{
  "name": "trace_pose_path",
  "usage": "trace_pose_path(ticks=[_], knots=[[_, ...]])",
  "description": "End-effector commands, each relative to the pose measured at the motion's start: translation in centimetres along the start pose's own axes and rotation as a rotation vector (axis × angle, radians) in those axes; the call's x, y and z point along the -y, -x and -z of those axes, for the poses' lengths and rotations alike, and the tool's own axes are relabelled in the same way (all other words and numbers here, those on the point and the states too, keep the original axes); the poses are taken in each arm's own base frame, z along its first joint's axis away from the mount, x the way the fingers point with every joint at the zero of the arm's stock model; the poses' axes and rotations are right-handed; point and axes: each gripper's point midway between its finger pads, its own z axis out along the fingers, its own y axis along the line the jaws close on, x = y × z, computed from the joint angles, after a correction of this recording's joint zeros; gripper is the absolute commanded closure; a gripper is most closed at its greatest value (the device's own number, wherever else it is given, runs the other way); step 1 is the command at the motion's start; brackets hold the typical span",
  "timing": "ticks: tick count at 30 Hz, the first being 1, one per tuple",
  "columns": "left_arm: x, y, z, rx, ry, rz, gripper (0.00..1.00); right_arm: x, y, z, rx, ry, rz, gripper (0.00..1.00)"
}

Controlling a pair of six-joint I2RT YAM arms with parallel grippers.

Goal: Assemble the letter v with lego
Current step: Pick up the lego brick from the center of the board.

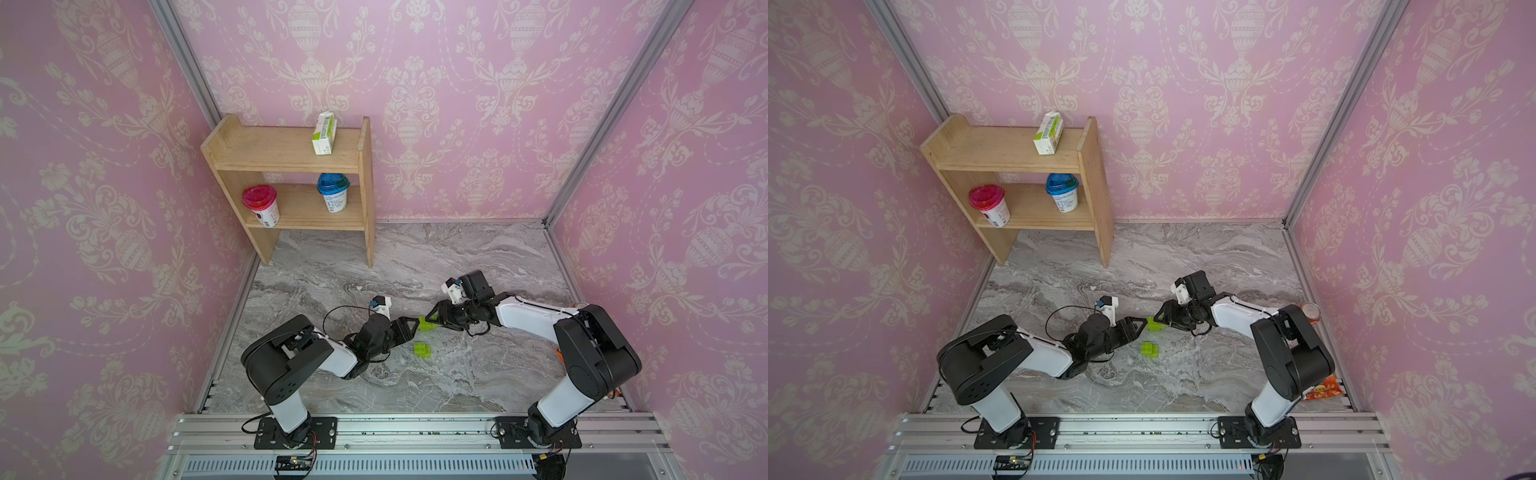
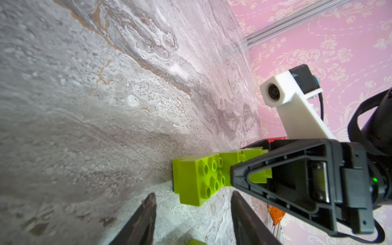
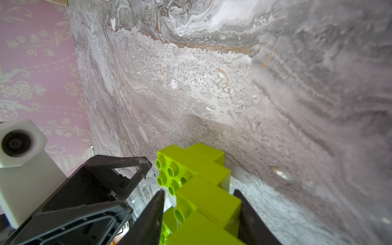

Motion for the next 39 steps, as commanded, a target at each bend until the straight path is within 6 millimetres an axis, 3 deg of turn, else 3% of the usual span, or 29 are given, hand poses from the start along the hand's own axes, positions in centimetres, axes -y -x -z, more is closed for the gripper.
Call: trace_pose_path(ticks=[1, 7, 13, 20, 26, 32, 39], knots=[[-1.0, -1.0, 0.8, -0.065, 0.078, -0.107, 0.43, -0.5, 0.5, 0.4, 0.009, -0.003, 0.02, 0.47], [-0.5, -1.3, 1.5, -0.11, 0.092, -0.168, 0.47, -0.6, 0.5, 0.6, 0.008, -0.005, 0.044, 0.47], [0.1, -3.0, 1.4, -0.194, 0.042, -0.215, 0.51, -0.6, 0.5, 0.7, 0.004, -0.016, 0.048, 0.49], [2.1, -3.8, 1.0, -0.229, -0.048, -0.291, 0.44, -0.6, 0.5, 1.0, 0.003, -0.026, 0.053, 0.48], [3.3, -6.1, 0.3, -0.326, -0.091, -0.301, 0.41, -0.4, 0.5, 1.0, -0.001, -0.037, 0.051, 0.48], [2.7, -7.7, 2.0, -0.398, -0.043, -0.315, 0.44, -0.5, 0.4, 1.1, -0.001, -0.039, 0.054, 0.47], [3.3, -6.6, 4.4, -0.373, 0.012, -0.418, 0.39, -0.7, 0.6, 1.2, -0.002, -0.038, 0.062, 0.46]])
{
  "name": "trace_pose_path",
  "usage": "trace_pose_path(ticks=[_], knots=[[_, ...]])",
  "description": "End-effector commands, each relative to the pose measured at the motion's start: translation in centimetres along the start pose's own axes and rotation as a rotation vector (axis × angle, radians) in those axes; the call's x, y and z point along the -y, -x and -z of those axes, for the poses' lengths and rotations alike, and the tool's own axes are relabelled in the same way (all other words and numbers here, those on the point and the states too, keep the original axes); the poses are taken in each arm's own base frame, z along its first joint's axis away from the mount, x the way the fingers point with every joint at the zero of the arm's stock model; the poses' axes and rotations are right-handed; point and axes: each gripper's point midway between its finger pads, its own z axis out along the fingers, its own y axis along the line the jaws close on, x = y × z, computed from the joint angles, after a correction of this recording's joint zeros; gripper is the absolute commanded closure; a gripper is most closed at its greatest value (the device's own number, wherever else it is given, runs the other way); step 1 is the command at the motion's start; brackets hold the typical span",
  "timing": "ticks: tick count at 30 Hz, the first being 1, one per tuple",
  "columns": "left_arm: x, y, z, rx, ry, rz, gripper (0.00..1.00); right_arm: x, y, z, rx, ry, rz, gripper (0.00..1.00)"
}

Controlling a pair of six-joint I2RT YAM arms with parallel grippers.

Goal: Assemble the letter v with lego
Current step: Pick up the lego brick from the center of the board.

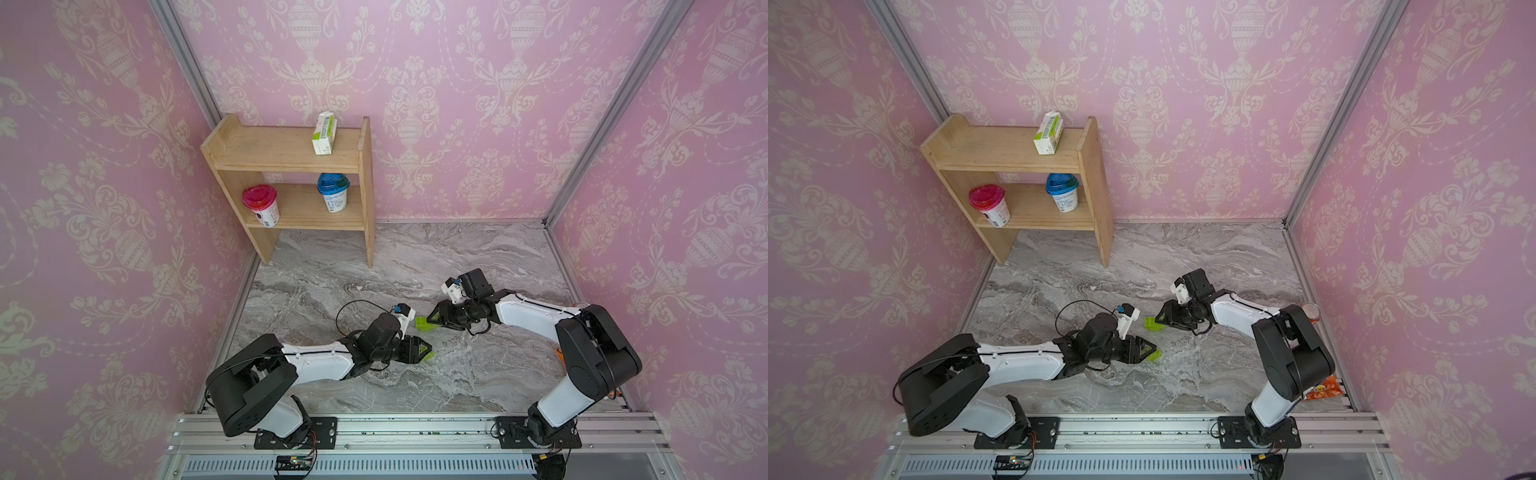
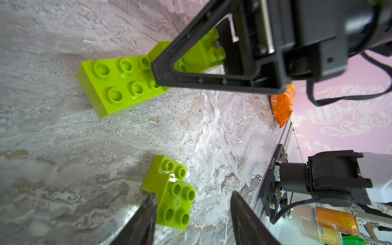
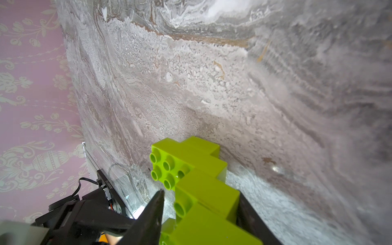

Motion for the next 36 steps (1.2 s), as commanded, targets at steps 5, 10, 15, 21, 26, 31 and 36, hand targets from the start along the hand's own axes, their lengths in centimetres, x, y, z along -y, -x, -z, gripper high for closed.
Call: trace_pose_path(ticks=[5, 10, 15, 21, 26, 31, 36], knots=[[-0.4, -1.2, 0.2, -0.084, 0.171, -0.22, 0.33, -0.8, 0.9, 0.9, 0.026, -0.006, 0.04, 0.46], [-0.8, -2.1, -0.8, -0.149, 0.261, -0.377, 0.3, -0.8, 0.9, 1.0, 0.024, -0.009, 0.04, 0.45], [-0.5, -2.1, -1.7, -0.181, 0.293, -0.444, 0.3, -0.8, 0.8, 0.9, 0.019, -0.007, 0.036, 0.45], [-1.0, -1.5, -1.7, -0.164, 0.359, -0.517, 0.3, -0.7, 0.6, 0.8, 0.015, -0.008, 0.036, 0.45], [0.6, -0.1, -0.6, -0.093, 0.327, -0.542, 0.19, -0.6, 0.5, 0.8, 0.012, -0.011, 0.036, 0.45], [-0.6, -1.0, -0.8, -0.133, 0.35, -0.553, 0.19, -0.7, 0.6, 0.8, 0.014, -0.008, 0.037, 0.44], [-1.3, -1.7, -1.6, -0.155, 0.352, -0.539, 0.28, -0.7, 0.6, 0.9, 0.015, -0.01, 0.038, 0.44]])
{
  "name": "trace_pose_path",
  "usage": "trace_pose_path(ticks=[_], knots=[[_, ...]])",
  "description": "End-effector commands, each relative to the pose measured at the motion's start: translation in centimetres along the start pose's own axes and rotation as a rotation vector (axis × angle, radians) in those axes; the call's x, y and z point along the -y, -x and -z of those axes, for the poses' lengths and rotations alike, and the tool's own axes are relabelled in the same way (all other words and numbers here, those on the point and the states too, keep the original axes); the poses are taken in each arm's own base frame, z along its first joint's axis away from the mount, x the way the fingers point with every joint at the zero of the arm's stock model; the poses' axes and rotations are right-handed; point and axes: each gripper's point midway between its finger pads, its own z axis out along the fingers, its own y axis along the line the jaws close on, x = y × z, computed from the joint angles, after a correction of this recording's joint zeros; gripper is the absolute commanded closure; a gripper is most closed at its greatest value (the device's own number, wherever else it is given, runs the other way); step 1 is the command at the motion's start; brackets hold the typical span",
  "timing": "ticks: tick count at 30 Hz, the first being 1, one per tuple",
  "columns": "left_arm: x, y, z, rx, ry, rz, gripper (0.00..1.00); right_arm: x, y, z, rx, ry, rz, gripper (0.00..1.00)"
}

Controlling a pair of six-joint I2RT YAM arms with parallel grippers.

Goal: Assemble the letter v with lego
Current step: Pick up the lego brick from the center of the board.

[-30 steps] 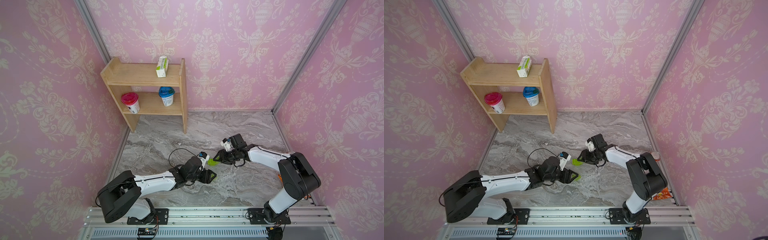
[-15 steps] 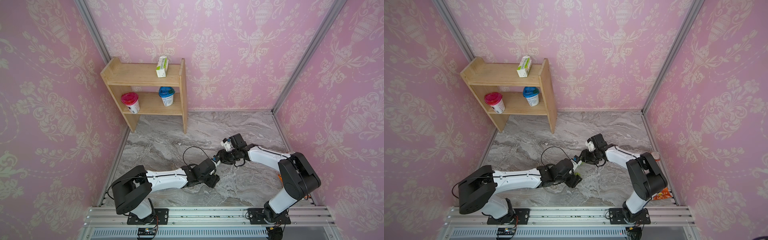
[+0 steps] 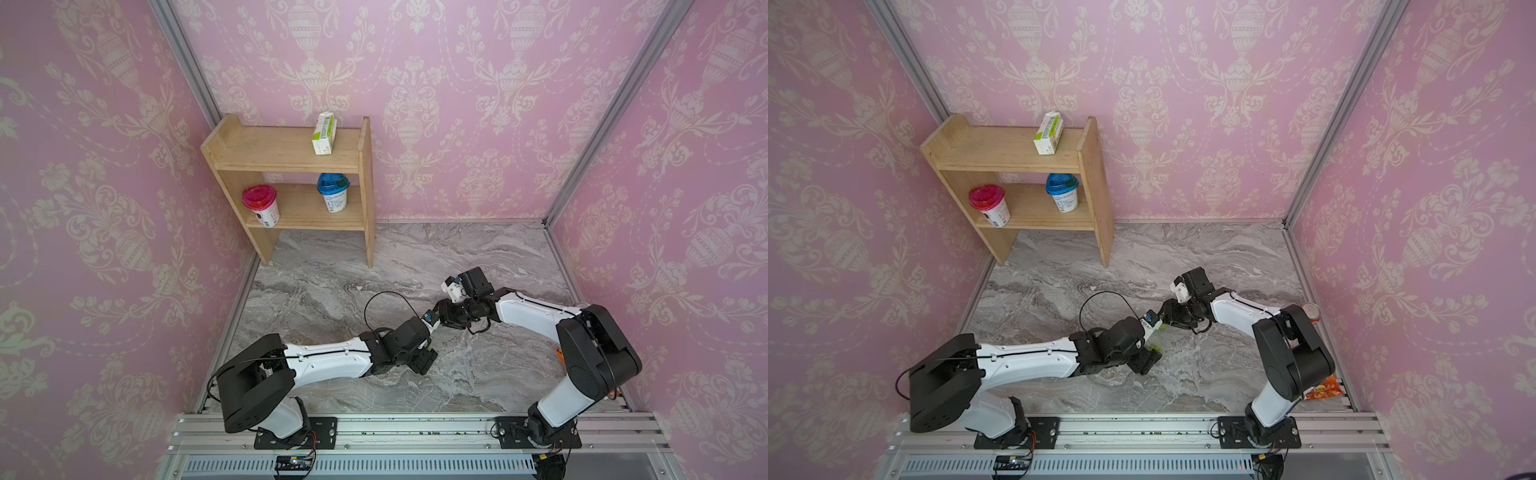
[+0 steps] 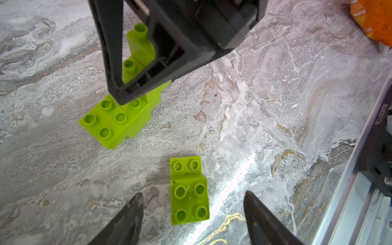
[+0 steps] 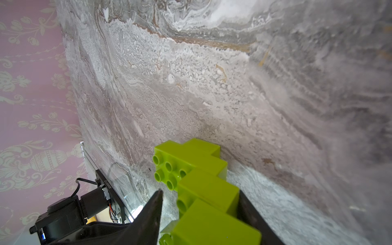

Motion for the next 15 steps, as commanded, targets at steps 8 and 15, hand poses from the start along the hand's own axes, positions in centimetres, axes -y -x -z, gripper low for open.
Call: trace_pose_path(ticks=[8, 15], knots=[[-0.4, -2.2, -2.2, -0.081, 0.023, -0.015, 0.34, -0.5, 0.3, 0.8, 0.014, -0.008, 0.025, 0.44], [-0.7, -2.0, -2.7, -0.054, 0.04, -0.001, 0.42, -0.4, 0.2, 0.7, 0.008, -0.009, 0.024, 0.44]])
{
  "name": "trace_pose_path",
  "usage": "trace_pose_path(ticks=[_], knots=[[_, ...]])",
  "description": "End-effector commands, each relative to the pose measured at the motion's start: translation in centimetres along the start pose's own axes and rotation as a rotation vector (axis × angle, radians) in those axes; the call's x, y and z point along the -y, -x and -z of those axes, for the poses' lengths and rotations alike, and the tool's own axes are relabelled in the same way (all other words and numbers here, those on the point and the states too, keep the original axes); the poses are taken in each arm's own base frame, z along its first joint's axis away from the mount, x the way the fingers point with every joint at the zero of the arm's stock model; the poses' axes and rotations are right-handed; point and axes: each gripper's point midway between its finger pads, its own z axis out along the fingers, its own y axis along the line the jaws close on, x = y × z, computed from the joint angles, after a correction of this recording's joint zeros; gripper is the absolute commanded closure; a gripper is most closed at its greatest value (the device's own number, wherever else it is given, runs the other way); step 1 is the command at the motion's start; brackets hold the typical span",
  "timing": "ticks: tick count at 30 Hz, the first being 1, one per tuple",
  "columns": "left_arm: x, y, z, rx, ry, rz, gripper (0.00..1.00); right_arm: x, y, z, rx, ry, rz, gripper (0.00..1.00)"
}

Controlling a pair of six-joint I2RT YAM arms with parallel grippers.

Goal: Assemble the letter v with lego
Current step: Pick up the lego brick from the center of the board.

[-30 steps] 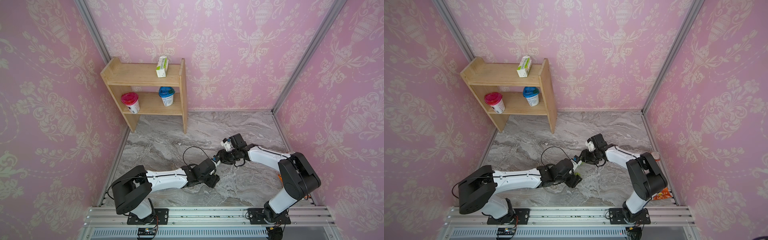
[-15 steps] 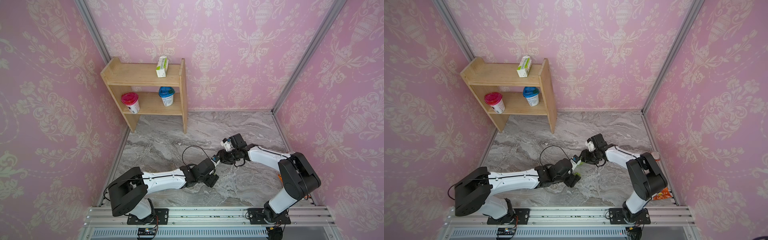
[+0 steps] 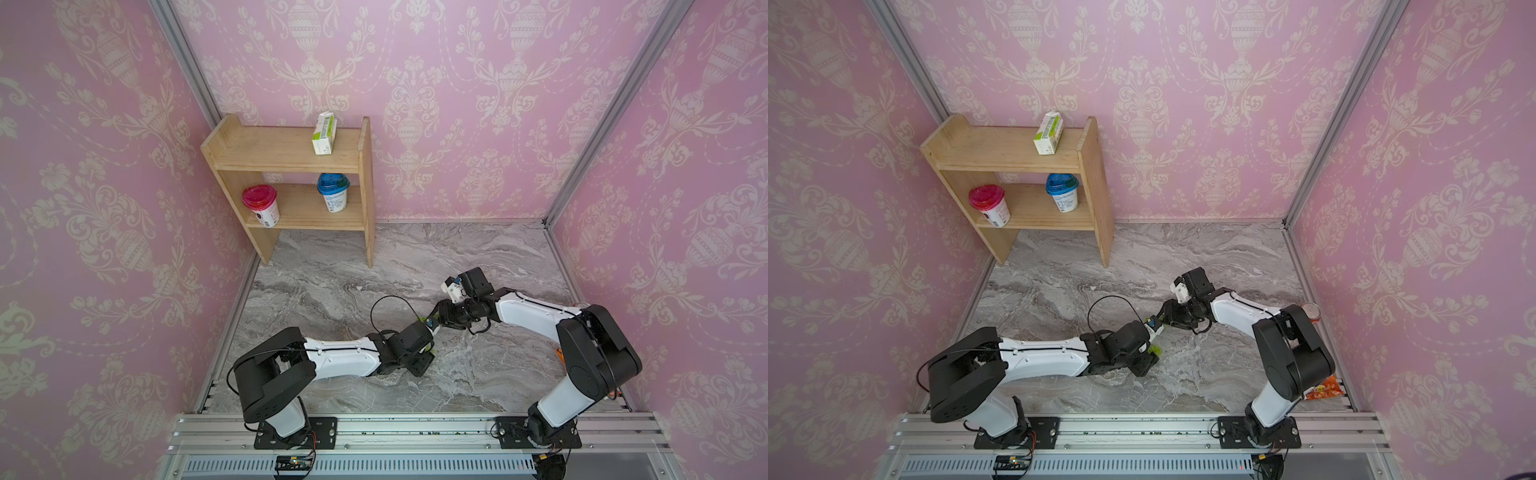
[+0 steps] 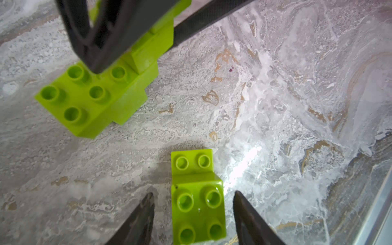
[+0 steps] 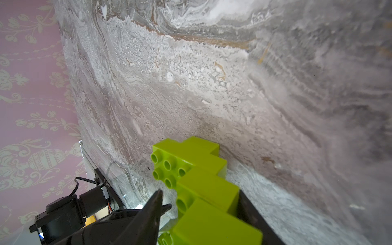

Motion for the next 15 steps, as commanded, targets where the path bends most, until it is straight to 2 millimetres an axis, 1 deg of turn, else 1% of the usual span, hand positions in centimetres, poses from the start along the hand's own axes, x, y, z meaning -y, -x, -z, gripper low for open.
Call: trace_pose_path(ticks=[1, 6, 10, 15], knots=[[-0.06, 0.18, -0.54, 0.015, 0.016, 0.007, 0.43, -0.45, 0.33, 0.69, 0.014, -0.006, 0.024, 0.44], [0.04, -0.09, -1.09, 0.002, 0.011, 0.01, 0.45, -0.38, 0.24, 0.76, 0.011, -0.012, 0.025, 0.43], [-0.09, -0.11, -1.08, 0.01, 0.015, 0.014, 0.45, -0.39, 0.28, 0.82, 0.011, -0.014, 0.028, 0.43], [0.19, 0.33, -0.85, 0.064, -0.012, 0.027, 0.45, -0.39, 0.15, 0.63, 0.0, -0.011, 0.026, 0.43]])
